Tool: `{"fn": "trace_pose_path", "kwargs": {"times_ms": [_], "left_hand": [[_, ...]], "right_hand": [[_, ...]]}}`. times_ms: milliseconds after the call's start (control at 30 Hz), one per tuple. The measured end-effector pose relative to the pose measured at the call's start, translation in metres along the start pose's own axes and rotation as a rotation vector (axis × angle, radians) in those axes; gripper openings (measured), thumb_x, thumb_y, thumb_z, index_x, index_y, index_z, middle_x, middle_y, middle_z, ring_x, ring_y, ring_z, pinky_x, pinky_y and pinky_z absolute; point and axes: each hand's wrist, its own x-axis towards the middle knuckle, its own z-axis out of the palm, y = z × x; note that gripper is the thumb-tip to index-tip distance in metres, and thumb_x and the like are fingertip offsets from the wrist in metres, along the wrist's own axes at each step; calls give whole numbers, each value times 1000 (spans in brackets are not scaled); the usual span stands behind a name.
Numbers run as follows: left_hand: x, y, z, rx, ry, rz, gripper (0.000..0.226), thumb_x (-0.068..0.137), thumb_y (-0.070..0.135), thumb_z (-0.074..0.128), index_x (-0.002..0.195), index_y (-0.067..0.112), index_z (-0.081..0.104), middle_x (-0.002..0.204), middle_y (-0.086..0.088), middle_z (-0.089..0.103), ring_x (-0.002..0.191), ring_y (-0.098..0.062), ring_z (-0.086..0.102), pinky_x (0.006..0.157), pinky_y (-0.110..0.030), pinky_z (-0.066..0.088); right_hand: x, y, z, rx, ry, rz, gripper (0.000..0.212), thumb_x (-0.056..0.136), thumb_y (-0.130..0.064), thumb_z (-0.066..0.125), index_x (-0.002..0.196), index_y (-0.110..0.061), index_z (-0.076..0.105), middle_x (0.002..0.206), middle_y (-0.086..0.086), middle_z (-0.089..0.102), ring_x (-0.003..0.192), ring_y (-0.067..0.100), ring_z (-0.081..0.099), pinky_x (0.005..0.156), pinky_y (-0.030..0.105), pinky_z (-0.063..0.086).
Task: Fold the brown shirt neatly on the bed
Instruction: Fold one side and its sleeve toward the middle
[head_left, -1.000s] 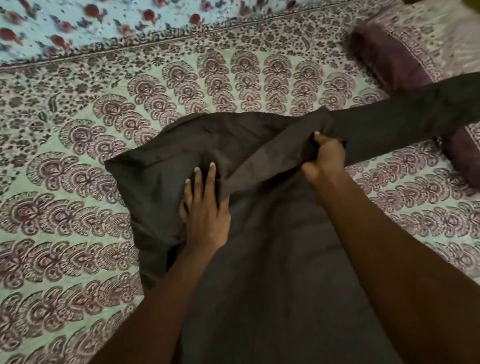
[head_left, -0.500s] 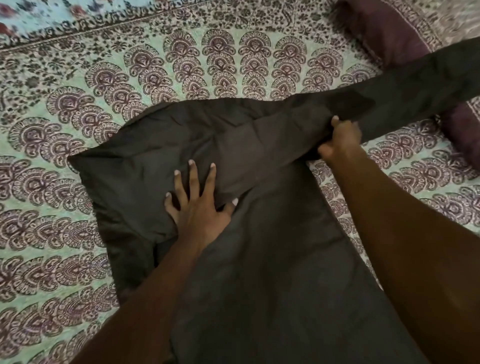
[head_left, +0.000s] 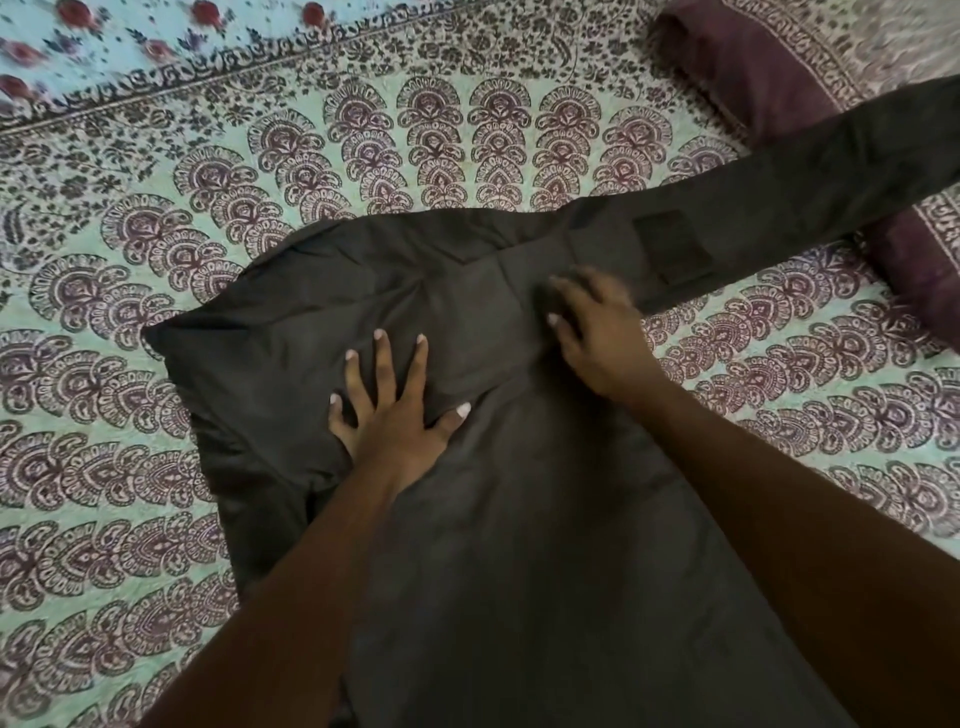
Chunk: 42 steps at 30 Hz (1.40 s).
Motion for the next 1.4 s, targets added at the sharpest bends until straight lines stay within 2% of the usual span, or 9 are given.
{"fn": "trace_pose_path", "kwargs": {"times_ms": [67, 200, 333, 533, 700, 900, 1033, 1200, 1400], "left_hand": [[-1, 0, -5, -32, -24, 7, 97, 81, 85, 47, 154, 58, -11, 163, 16, -36, 153, -25, -31, 122, -61, -1], [-22, -7, -6, -237, 107, 94, 93, 82, 58, 73, 157, 49, 20, 170, 19, -13, 157, -17, -16, 125, -59, 4], [-75, -31, 14, -169, 395, 53, 72, 87, 42, 67, 153, 33, 39, 172, 9, 10, 159, -22, 7, 118, -60, 22], [-147, -78, 51, -194, 360, -75, 62, 90, 48, 51, 149, 30, 46, 170, 6, 21, 155, -27, 21, 113, -61, 31], [-192, -103, 78, -331, 466, 31, 55, 89, 32, 52, 142, 18, 57, 163, -1, 37, 149, -29, 37, 113, -58, 39], [-251, -99, 102, -345, 450, -12, 54, 85, 34, 53, 137, 23, 60, 158, -2, 43, 137, -27, 46, 106, -47, 44], [-295, -86, 109, -350, 439, -255, 59, 68, 48, 54, 125, 33, 58, 132, -5, 51, 108, -30, 46, 87, -56, 48], [-349, -82, 139, -365, 365, -223, 53, 67, 51, 55, 116, 32, 55, 110, -9, 56, 89, -34, 61, 66, -44, 58], [-404, -74, 157, -198, 240, -194, 49, 61, 59, 61, 101, 32, 62, 106, -1, 58, 99, -28, 60, 73, -44, 50]], "right_hand": [[4, 3, 10, -8, -181, 20, 62, 97, -52, 42, 147, -18, 54, 160, 14, 41, 147, 37, 37, 115, 57, 39], [9, -14, 9, -84, -109, 64, 61, 103, -56, 39, 148, -16, 51, 161, 16, 38, 146, 44, 34, 114, 60, 38], [-9, -37, 13, -223, -241, -314, 72, 97, -66, 22, 151, -27, 49, 165, 12, 35, 150, 37, 34, 117, 57, 32], [-17, -63, 18, -252, -259, -110, 81, 95, -72, 14, 160, -27, 33, 171, 13, 17, 158, 38, 12, 126, 59, 10], [-51, -115, 45, -237, -360, -540, 74, 96, -71, 16, 161, -38, 28, 173, 8, 15, 159, 31, 16, 125, 52, 22], [-76, -144, 55, -148, -378, -324, 85, 92, -75, 14, 161, -30, 33, 171, 16, 18, 158, 37, 15, 127, 55, 21], [-138, -165, 65, -115, -340, -508, 71, 100, -62, 33, 151, -18, 52, 165, 24, 31, 152, 46, 30, 119, 60, 36], [-237, -165, 76, -105, -331, -571, 57, 97, -54, 47, 132, -14, 68, 151, 24, 50, 138, 48, 49, 108, 65, 45], [-322, -174, 57, 137, -488, -317, 45, 95, -47, 60, 113, -7, 73, 110, 16, 63, 95, 38, 67, 81, 41, 56]]}}
